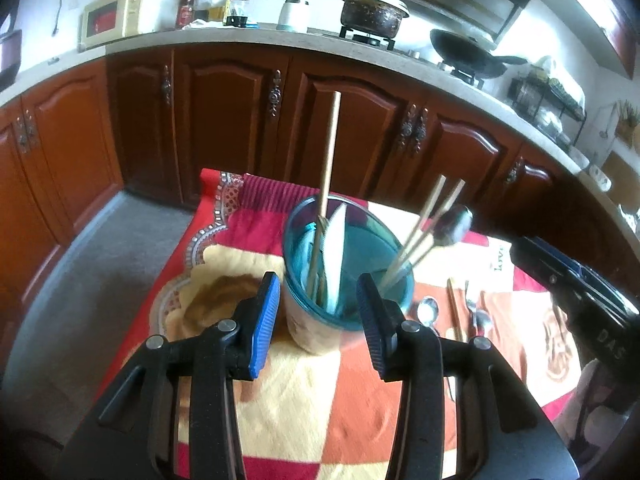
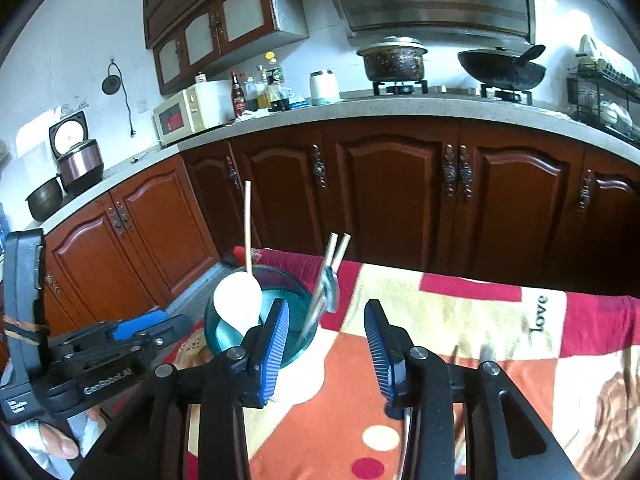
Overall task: Organize utensils
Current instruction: 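Open both tools and withdraw them from the cup over the remaining utensils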
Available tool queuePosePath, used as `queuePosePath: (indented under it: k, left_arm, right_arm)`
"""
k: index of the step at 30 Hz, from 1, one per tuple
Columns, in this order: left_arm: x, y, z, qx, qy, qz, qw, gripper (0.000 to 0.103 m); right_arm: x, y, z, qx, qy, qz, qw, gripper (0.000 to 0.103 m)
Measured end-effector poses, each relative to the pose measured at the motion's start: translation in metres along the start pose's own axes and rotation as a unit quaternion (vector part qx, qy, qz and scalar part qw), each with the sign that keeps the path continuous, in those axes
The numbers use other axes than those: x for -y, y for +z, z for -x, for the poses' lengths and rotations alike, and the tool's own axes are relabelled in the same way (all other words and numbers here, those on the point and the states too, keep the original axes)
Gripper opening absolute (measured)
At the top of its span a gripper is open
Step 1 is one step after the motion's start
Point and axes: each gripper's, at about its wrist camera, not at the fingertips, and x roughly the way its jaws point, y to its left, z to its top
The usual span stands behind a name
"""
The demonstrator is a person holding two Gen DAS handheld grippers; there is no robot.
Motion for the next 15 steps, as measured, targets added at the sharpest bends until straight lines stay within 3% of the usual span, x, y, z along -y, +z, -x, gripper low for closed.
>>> queuePosePath:
  k: [15]
  left_arm:
    - [0.085, -0.033, 0.008, -0.014, -0.009, -0.094, 0.9954, 0.039]
  right_arm:
    - [0.054, -0.049, 0.043, -0.029, -0.063, -0.038, 0.997, 0.04]
